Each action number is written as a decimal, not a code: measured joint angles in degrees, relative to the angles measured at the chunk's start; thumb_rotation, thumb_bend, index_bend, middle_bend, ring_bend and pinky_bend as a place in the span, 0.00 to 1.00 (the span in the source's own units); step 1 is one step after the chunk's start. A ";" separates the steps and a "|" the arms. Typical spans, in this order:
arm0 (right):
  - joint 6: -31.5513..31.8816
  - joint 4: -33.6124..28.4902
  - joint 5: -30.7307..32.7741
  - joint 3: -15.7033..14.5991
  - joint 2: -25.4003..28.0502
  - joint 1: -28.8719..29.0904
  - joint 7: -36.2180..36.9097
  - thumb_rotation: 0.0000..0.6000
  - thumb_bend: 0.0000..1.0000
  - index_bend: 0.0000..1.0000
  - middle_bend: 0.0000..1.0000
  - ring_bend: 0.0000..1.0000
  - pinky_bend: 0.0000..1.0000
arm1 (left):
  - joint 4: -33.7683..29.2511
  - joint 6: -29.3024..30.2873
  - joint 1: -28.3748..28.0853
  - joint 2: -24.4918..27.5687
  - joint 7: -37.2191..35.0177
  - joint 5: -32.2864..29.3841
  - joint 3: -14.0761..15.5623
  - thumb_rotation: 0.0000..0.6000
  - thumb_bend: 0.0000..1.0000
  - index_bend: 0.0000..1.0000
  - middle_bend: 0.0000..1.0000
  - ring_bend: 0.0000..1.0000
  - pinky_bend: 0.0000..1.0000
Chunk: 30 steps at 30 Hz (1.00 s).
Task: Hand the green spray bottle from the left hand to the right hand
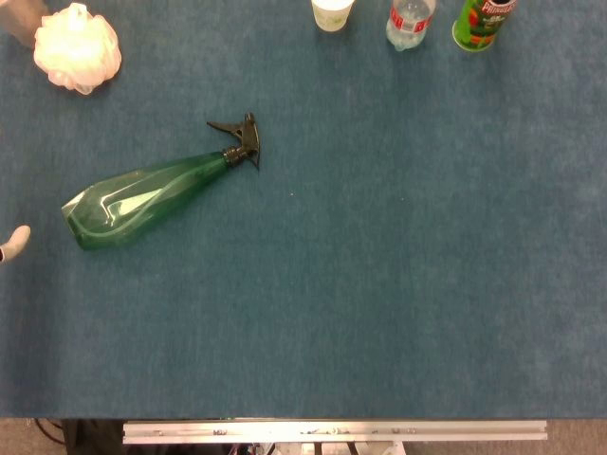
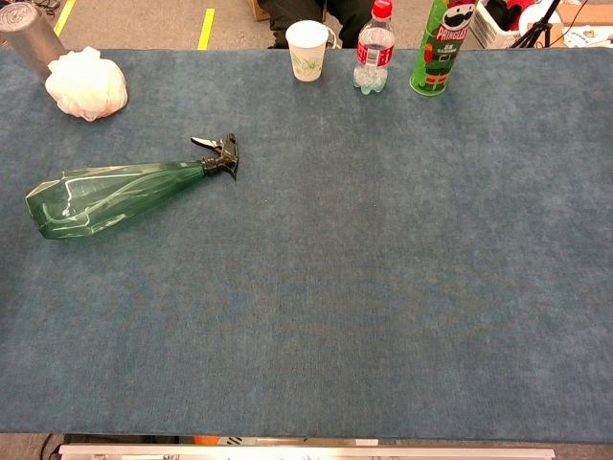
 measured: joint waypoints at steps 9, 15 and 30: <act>0.60 0.01 -0.63 0.51 0.54 -0.04 1.55 1.00 0.21 0.19 0.20 0.03 0.07 | -1.44 -1.41 -0.39 0.82 -0.81 1.38 -0.06 1.00 0.17 0.00 0.00 0.00 0.17; 1.31 0.38 -0.90 1.74 0.90 0.33 3.00 1.00 0.21 0.19 0.20 0.03 0.07 | -3.50 -6.78 -2.75 2.75 -3.51 3.81 0.33 1.00 0.17 0.00 0.03 0.00 0.17; 1.14 1.44 -1.45 2.27 1.51 0.83 5.93 1.00 0.21 0.19 0.20 0.03 0.07 | -7.46 -21.46 -13.25 1.79 12.19 -10.73 0.00 1.00 0.15 0.00 0.00 0.00 0.15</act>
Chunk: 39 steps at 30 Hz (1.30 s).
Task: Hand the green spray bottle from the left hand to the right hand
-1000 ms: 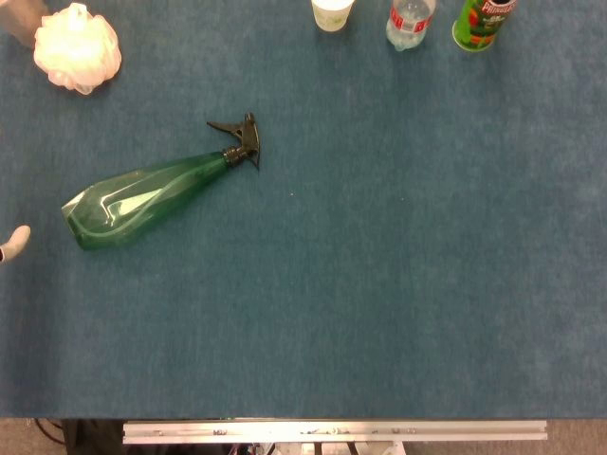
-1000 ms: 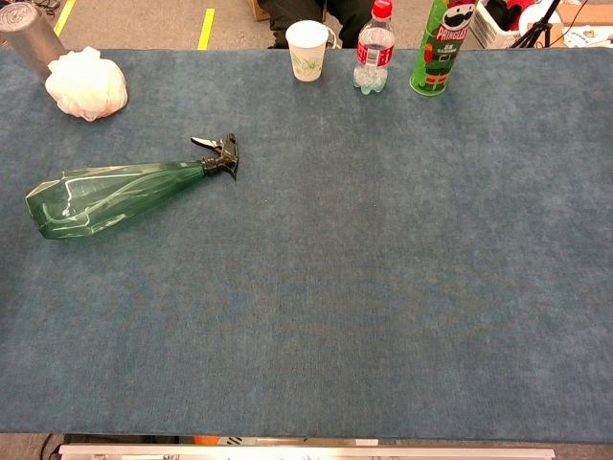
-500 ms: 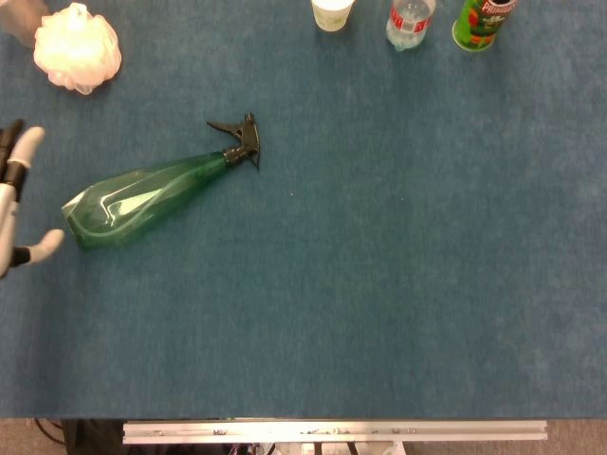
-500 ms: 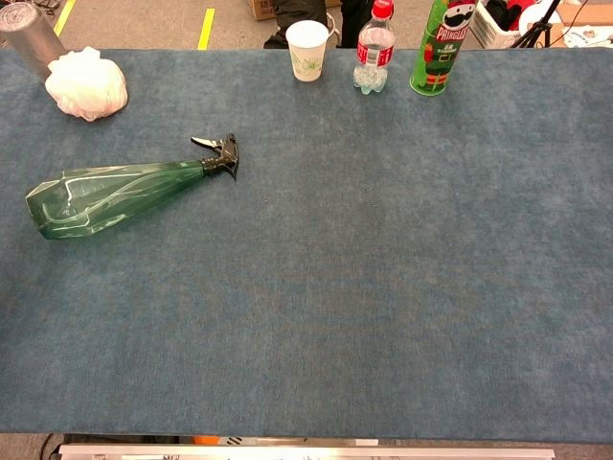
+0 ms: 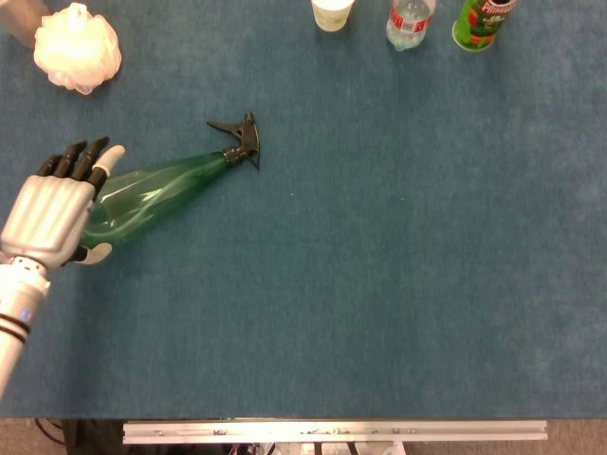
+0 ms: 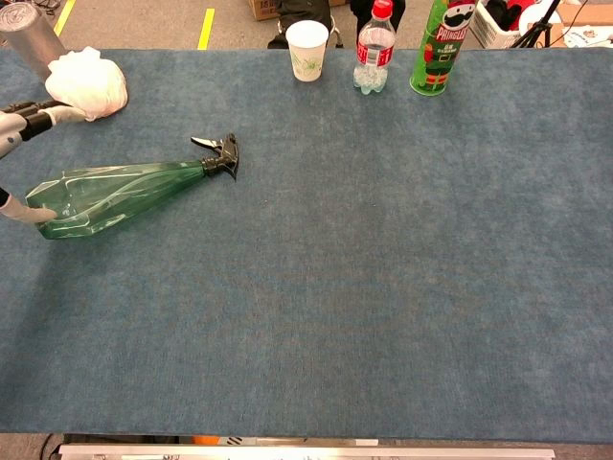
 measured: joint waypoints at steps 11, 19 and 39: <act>-0.45 1.57 0.14 -0.37 0.35 -0.37 3.00 1.00 0.21 0.19 0.20 0.03 0.07 | 1.64 -0.48 -6.28 -7.20 10.99 -15.25 -0.34 1.00 0.13 0.00 0.00 0.00 0.15; -0.88 2.88 0.26 -0.47 0.57 -0.49 5.06 1.00 0.21 0.19 0.20 0.03 0.07 | 4.90 1.02 -10.20 -11.66 16.66 -23.21 0.40 1.00 0.13 0.00 0.00 0.00 0.15; -1.14 2.75 0.14 -0.49 0.44 -0.34 5.20 1.00 0.21 0.19 0.20 0.03 0.07 | 16.07 1.46 -11.87 -16.84 15.57 -25.98 2.53 1.00 0.18 0.26 0.16 0.15 0.47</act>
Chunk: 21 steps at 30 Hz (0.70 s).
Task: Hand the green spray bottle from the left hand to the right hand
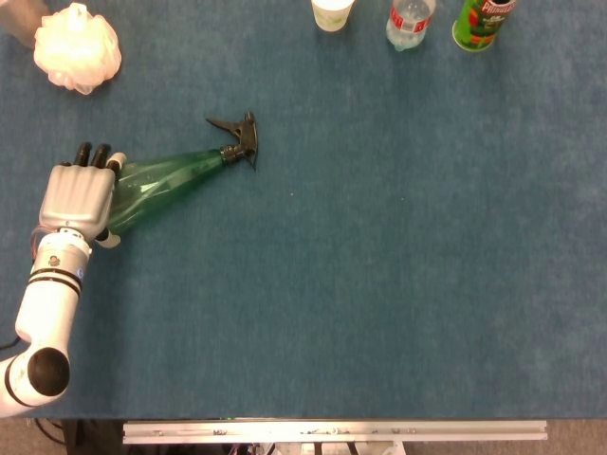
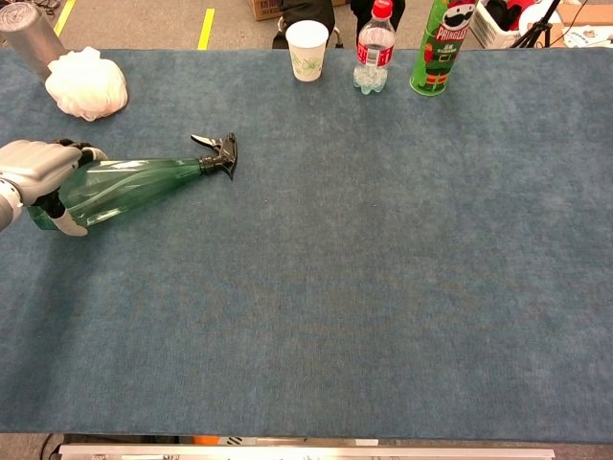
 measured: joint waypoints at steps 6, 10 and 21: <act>-0.25 -0.81 0.00 0.32 -0.18 0.51 -0.41 1.00 0.21 0.19 0.20 0.03 0.07 | 0.43 -1.43 0.78 0.31 -5.50 3.22 -0.30 1.00 0.20 0.35 0.27 0.25 0.53; -0.33 -1.50 -0.43 0.81 -0.26 1.17 -0.57 1.00 0.21 0.19 0.20 0.03 0.07 | -0.08 -2.04 1.88 1.32 -12.19 8.49 -0.95 1.00 0.20 0.35 0.29 0.25 0.54; -5.27 -4.33 -1.37 2.25 0.19 5.25 4.88 1.00 0.21 0.19 0.20 0.03 0.07 | -6.63 -6.06 5.10 7.79 -37.42 23.39 -4.07 1.00 0.20 0.36 0.29 0.25 0.54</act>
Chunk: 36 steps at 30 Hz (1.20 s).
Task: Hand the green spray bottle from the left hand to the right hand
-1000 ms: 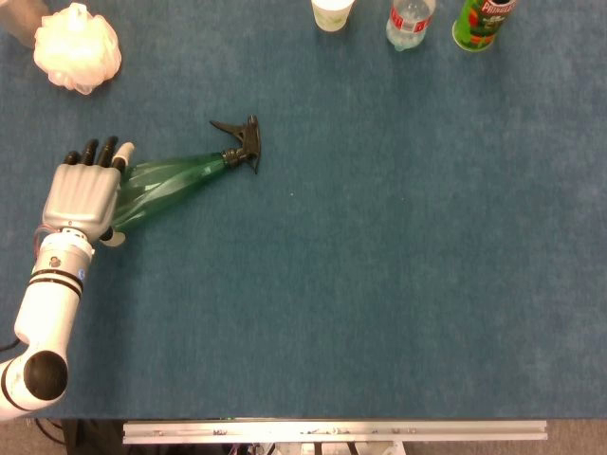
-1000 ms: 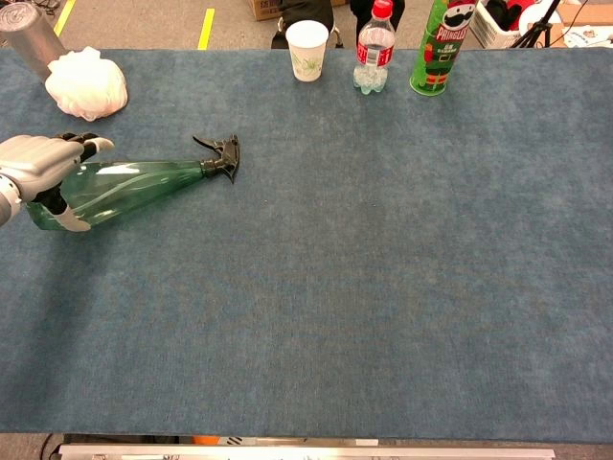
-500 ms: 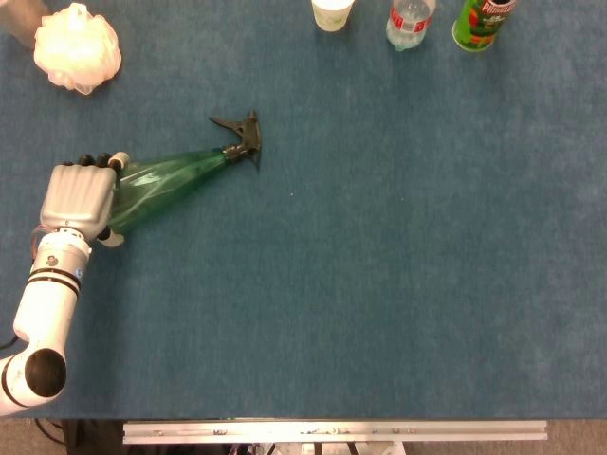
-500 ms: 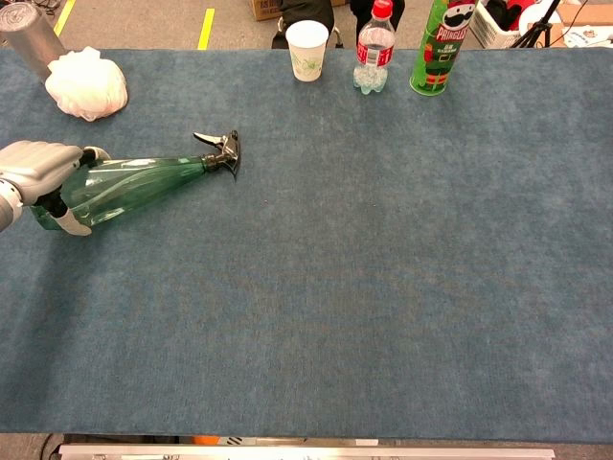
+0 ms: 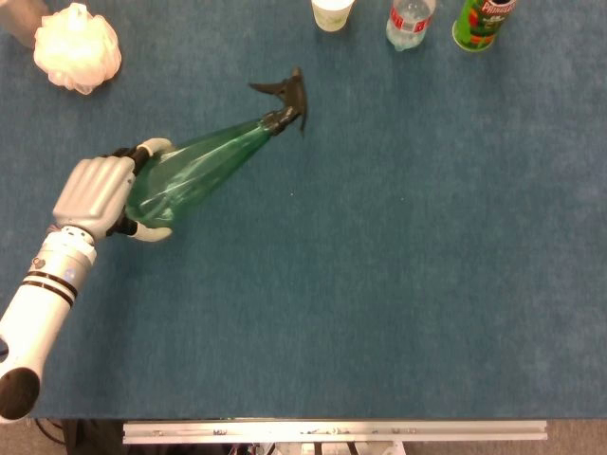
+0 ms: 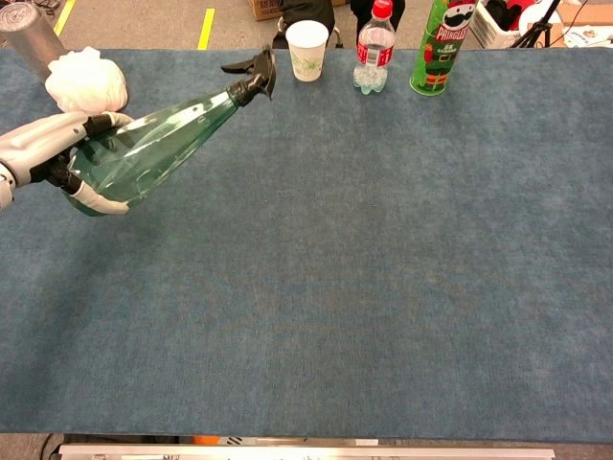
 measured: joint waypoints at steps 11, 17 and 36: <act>-5.70 -1.94 -0.51 0.61 -2.91 4.80 6.95 1.00 0.12 0.19 0.19 0.02 0.07 | -6.23 -1.47 2.38 3.77 -19.75 11.76 -1.72 1.00 0.20 0.35 0.29 0.25 0.54; -9.07 -2.61 -0.14 0.49 -4.83 7.34 8.19 1.00 0.00 0.14 0.15 0.00 0.07 | -7.50 -1.06 2.94 3.82 -24.74 16.00 -1.84 1.00 0.20 0.35 0.29 0.25 0.54; -15.18 -3.82 9.27 3.87 -15.44 13.97 10.11 1.00 0.00 0.04 0.09 0.00 0.03 | -5.40 0.89 1.62 -2.66 -28.02 19.92 -1.67 1.00 0.20 0.35 0.29 0.24 0.53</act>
